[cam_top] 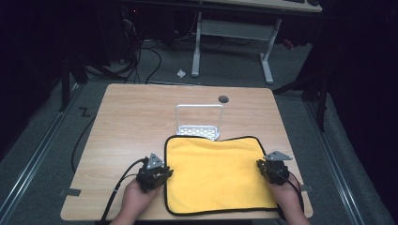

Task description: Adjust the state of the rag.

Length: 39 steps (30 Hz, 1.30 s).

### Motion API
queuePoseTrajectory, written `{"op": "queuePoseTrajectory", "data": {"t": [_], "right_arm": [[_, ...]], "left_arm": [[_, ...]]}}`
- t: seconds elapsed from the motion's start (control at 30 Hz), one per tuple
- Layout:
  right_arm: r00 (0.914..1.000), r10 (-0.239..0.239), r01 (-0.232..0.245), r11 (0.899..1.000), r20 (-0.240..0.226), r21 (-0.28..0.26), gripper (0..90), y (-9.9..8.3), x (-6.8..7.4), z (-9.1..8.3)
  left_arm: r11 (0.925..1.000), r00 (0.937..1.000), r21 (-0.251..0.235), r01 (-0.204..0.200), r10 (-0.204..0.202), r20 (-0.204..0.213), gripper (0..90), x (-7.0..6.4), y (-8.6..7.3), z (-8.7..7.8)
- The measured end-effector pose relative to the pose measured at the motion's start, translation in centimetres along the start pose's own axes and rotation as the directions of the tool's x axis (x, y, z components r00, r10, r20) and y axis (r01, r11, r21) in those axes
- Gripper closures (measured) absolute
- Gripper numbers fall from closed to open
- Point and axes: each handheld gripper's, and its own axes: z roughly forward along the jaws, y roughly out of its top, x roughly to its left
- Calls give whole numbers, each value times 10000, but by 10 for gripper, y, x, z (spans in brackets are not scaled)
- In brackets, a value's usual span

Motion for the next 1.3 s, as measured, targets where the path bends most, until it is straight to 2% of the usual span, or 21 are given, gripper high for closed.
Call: {"op": "queuePoseTrajectory", "data": {"t": [0.13,0.17,0.27,0.3,0.33,0.37,0.43,0.5,0.57,0.67,0.7,0.77,0.8,0.9,0.93,0.97,1.03,1.1,1.23,1.27,1.3], "right_arm": [[9993,-190,191,9998,-322,22,831,0,11,-3],[9986,-252,253,9997,-463,12,786,1,15,-3],[9981,-153,146,9998,-594,-116,748,4,17,-4],[9979,-88,70,9996,-640,-283,732,6,18,-6],[9970,1,-55,9975,-769,-700,694,11,21,-11],[9970,1,-55,9975,-769,-700,694,11,21,-11],[9958,-169,74,9945,-903,-1047,660,15,28,-13],[9941,-416,288,9917,-1002,-1253,649,18,37,-14],[9901,-879,722,9876,-1099,-1392,644,22,51,-14],[9871,-1063,884,9853,-1196,-1465,633,24,59,-14],[9837,-1274,1083,9831,-1267,-1478,617,25,64,-14],[9820,-1375,1180,9820,-1296,-1472,609,25,67,-13],[9789,-1592,1405,9796,-1281,-1438,585,25,72,-12],[9758,-1803,1624,9764,-1236,-1423,553,24,75,-11],[9742,-1885,1707,9752,-1243,-1409,546,24,76,-11],[9707,-2044,1862,9722,-1266,-1420,543,23,77,-11],[9690,-2138,1961,9704,-1234,-1412,540,23,78,-11],[9664,-2230,2042,9681,-1275,-1455,535,22,81,-12],[9617,-2313,2068,9644,-1469,-1646,515,25,88,-16],[9577,-2369,2072,9616,-1632,-1797,497,28,94,-18],[9577,-2369,2072,9616,-1632,-1797,497,28,94,-18]], "left_arm": [[9999,9998,-42,117,-117,-158,757,4,-15,-16],[9998,9997,-86,196,-197,-159,759,6,-16,-17],[9983,9983,-99,569,-570,-118,748,16,-15,-19],[9977,9978,-159,653,-654,-89,721,19,-14,-19],[9967,9971,-300,749,-752,-98,656,24,-12,-19],[9956,9965,-501,785,-798,-238,656,28,-10,-19],[9916,9940,-849,975,-1013,-424,617,40,-5,-17],[9849,9893,-1074,1358,-1407,-392,578,52,1,-14],[9838,9883,-1205,1330,-1408,-588,530,60,9,-8],[9833,9848,-1165,1398,-1504,-869,493,70,21,3],[9826,9839,-1147,1459,-1562,-871,476,73,25,7],[9838,9829,-1122,1399,-1517,-1041,473,76,34,16],[9856,9828,-1050,1328,-1447,-1149,465,77,38,20],[9887,9828,-665,1346,-1418,-1180,456,79,46,34],[9912,9836,-525,1214,-1273,-1275,454,77,48,38],[9935,9833,-355,1078,-1118,-1434,454,75,48,42],[9954,9799,-386,882,-937,-1759,462,71,48,44],[9973,9771,-327,664,-716,-2001,523,66,48,45],[9965,9793,-576,601,-700,-1897,666,62,44,44],[9964,9810,-613,593,-695,-1813,721,62,44,44],[9960,9830,-642,616,-717,-1692,721,63,43,44]]}}
